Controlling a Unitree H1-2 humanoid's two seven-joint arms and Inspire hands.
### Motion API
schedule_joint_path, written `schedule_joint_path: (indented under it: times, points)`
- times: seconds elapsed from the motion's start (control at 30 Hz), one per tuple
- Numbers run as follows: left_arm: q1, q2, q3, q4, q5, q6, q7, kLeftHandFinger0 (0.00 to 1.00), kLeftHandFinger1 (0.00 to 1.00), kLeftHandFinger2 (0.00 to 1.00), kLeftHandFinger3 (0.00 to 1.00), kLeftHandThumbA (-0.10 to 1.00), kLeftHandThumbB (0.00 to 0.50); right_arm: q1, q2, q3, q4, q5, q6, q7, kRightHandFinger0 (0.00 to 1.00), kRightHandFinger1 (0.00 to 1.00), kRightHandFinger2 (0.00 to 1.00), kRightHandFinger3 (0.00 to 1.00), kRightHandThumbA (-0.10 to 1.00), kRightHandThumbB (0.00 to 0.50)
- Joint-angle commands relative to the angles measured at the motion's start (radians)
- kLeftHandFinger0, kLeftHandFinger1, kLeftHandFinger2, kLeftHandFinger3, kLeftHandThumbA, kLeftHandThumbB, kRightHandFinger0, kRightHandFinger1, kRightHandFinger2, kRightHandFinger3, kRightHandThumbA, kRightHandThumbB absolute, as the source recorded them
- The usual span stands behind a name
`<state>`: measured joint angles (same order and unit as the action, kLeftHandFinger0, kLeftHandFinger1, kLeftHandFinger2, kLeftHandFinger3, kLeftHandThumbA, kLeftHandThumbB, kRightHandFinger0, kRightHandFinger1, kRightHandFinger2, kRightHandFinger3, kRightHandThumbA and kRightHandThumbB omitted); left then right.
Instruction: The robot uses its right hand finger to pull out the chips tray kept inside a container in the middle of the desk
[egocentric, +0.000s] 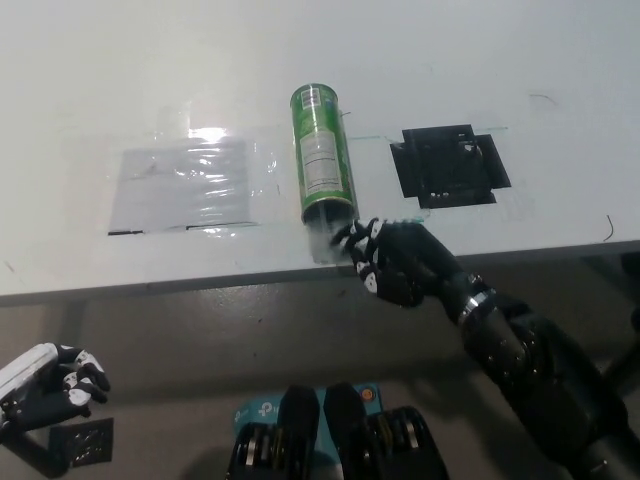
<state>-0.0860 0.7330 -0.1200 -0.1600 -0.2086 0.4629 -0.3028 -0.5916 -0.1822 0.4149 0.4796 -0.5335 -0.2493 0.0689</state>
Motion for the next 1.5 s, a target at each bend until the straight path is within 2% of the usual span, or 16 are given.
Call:
schedule_joint_path:
  times: [0.0, 0.07, 0.13, 0.33, 0.37, 0.4, 0.43, 0.5, 0.57, 0.63, 0.67, 0.77, 0.87, 0.97, 1.17, 1.47]
  points:
    - [-0.015, 0.048, 0.002, -0.025, -0.01, 0.007, 0.026, 0.52, 0.56, 0.66, 0.84, -0.1, 0.0, 0.015, 0.0, -0.001, -0.041, 0.008, 0.01, 0.031, 0.32, 0.38, 0.56, 0.69, 0.45, 0.051]
    - [-0.012, 0.046, 0.006, -0.028, -0.004, 0.007, 0.021, 0.51, 0.55, 0.65, 0.84, -0.1, 0.0, 0.023, 0.002, 0.006, -0.049, 0.0, 0.019, 0.037, 0.38, 0.43, 0.56, 0.68, 0.47, 0.041]
    - [-0.01, 0.045, 0.009, -0.025, -0.009, 0.007, 0.02, 0.51, 0.55, 0.66, 0.84, -0.1, 0.0, 0.025, 0.01, 0.016, -0.017, 0.003, -0.027, 0.024, 0.46, 0.47, 0.55, 0.64, 0.45, 0.031]
    - [-0.013, 0.049, 0.002, -0.021, -0.03, 0.007, 0.037, 0.57, 0.58, 0.68, 0.86, -0.09, 0.0, 0.032, 0.021, 0.023, -0.006, -0.003, -0.037, 0.013, 0.45, 0.45, 0.52, 0.62, 0.45, 0.025]
    - [-0.012, 0.051, 0.0, -0.021, -0.026, 0.007, 0.038, 0.6, 0.6, 0.7, 0.88, -0.07, 0.0, 0.034, 0.022, 0.031, -0.008, -0.004, -0.034, 0.025, 0.51, 0.5, 0.56, 0.65, 0.47, 0.012]
    - [-0.017, 0.055, -0.003, -0.021, -0.027, 0.007, 0.037, 0.61, 0.6, 0.7, 0.88, -0.07, 0.0, 0.036, 0.022, 0.029, -0.009, -0.003, -0.034, 0.023, 0.51, 0.5, 0.56, 0.65, 0.47, 0.012]
    - [-0.017, 0.054, -0.001, -0.025, -0.015, 0.007, 0.027, 0.61, 0.61, 0.71, 0.89, -0.06, 0.0, 0.039, 0.022, 0.037, -0.019, -0.021, -0.012, 0.027, 0.55, 0.54, 0.6, 0.67, 0.54, 0.012]
    - [-0.016, 0.056, -0.002, -0.026, -0.016, 0.007, 0.028, 0.61, 0.62, 0.72, 0.9, -0.06, 0.0, 0.048, 0.023, 0.041, -0.026, -0.027, -0.007, 0.024, 0.55, 0.54, 0.61, 0.68, 0.54, 0.015]
    - [-0.014, 0.058, -0.002, -0.027, -0.015, 0.007, 0.027, 0.61, 0.62, 0.72, 0.91, -0.05, 0.0, 0.064, 0.032, 0.028, -0.017, 0.012, -0.051, 0.011, 0.51, 0.51, 0.57, 0.65, 0.42, 0.017]
    - [-0.014, 0.059, -0.003, -0.027, -0.017, 0.007, 0.03, 0.62, 0.62, 0.72, 0.91, -0.05, 0.0, 0.072, 0.032, 0.027, -0.022, 0.006, -0.049, 0.001, 0.52, 0.51, 0.57, 0.65, 0.43, 0.021]
    - [-0.012, 0.061, -0.002, -0.028, -0.017, 0.007, 0.029, 0.62, 0.62, 0.72, 0.92, -0.05, 0.0, 0.081, 0.032, 0.028, -0.036, 0.007, -0.031, 0.01, 0.56, 0.55, 0.61, 0.7, 0.46, 0.016]
    - [-0.007, 0.062, 0.001, -0.036, 0.002, 0.007, 0.017, 0.61, 0.63, 0.73, 0.94, -0.03, 0.0, 0.122, 0.03, 0.017, -0.091, 0.03, 0.002, 0.027, 0.62, 0.59, 0.64, 0.73, 0.47, 0.016]
    - [-0.003, 0.061, 0.004, -0.036, -0.004, 0.007, 0.021, 0.63, 0.64, 0.73, 0.94, -0.03, 0.0, 0.175, 0.021, 0.012, -0.168, 0.026, 0.05, 0.037, 0.56, 0.56, 0.62, 0.72, 0.54, 0.04]
    - [0.0, 0.06, 0.008, -0.036, -0.015, 0.007, 0.024, 0.64, 0.64, 0.73, 0.92, -0.01, 0.0, 0.208, 0.013, 0.01, -0.229, 0.028, 0.09, 0.061, 0.57, 0.58, 0.63, 0.74, 0.57, 0.035]
    - [0.003, 0.067, -0.001, -0.04, -0.014, 0.007, 0.038, 0.65, 0.65, 0.73, 0.92, 0.02, 0.0, 0.274, -0.002, -0.01, -0.31, 0.059, 0.084, 0.061, 0.56, 0.55, 0.6, 0.71, 0.43, 0.035]
    - [0.01, 0.068, -0.003, -0.046, -0.019, 0.007, 0.047, 0.67, 0.67, 0.75, 0.94, 0.05, 0.0, 0.301, -0.004, -0.018, -0.345, 0.071, 0.091, 0.076, 0.56, 0.56, 0.61, 0.74, 0.51, 0.036]
